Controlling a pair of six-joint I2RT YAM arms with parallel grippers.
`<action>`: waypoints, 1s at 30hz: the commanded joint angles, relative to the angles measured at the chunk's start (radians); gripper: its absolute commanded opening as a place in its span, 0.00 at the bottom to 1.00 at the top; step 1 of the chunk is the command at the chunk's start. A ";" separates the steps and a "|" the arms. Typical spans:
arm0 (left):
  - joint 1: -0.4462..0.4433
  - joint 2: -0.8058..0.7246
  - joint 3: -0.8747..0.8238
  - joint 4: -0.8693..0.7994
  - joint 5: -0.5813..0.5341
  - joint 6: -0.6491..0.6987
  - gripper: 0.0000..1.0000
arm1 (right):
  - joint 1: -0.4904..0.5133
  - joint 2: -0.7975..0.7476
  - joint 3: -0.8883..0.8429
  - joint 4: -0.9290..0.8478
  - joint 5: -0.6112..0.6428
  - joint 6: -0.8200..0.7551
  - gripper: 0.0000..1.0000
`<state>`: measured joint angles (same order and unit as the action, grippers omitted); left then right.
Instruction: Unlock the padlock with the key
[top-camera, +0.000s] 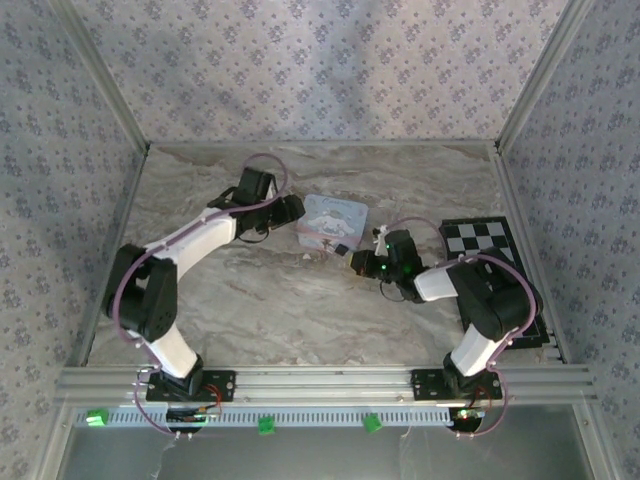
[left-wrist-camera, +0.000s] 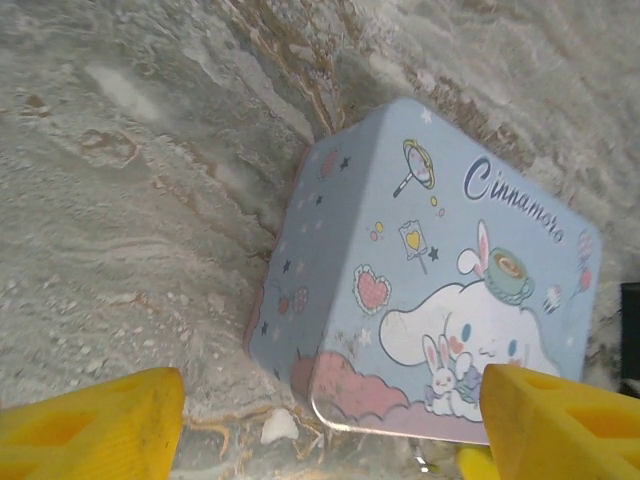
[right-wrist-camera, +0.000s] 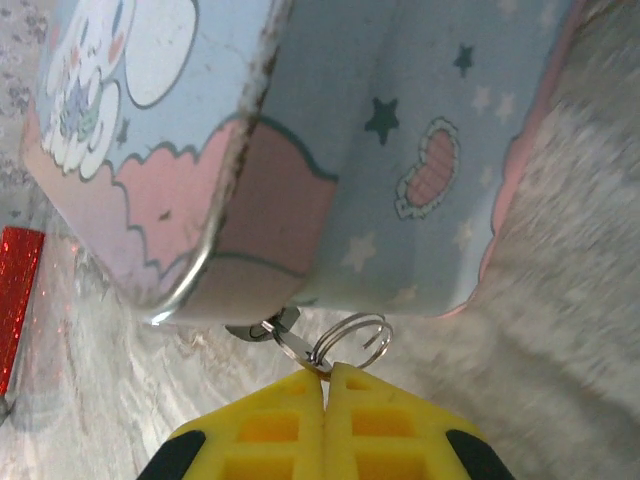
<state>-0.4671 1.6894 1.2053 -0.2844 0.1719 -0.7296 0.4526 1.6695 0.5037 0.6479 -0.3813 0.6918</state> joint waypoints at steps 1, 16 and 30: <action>-0.018 0.073 0.078 -0.058 0.046 0.065 0.77 | -0.030 0.012 0.035 -0.057 -0.030 -0.056 0.00; -0.118 0.214 0.113 -0.008 0.020 -0.128 0.69 | 0.045 -0.071 -0.073 -0.048 0.051 0.003 0.16; -0.166 0.242 0.124 0.011 0.026 -0.163 0.69 | -0.091 -0.110 0.162 -0.499 -0.067 -0.477 0.47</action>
<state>-0.6243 1.9026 1.3251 -0.2832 0.1871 -0.8764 0.3832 1.5173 0.6273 0.2634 -0.3874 0.3164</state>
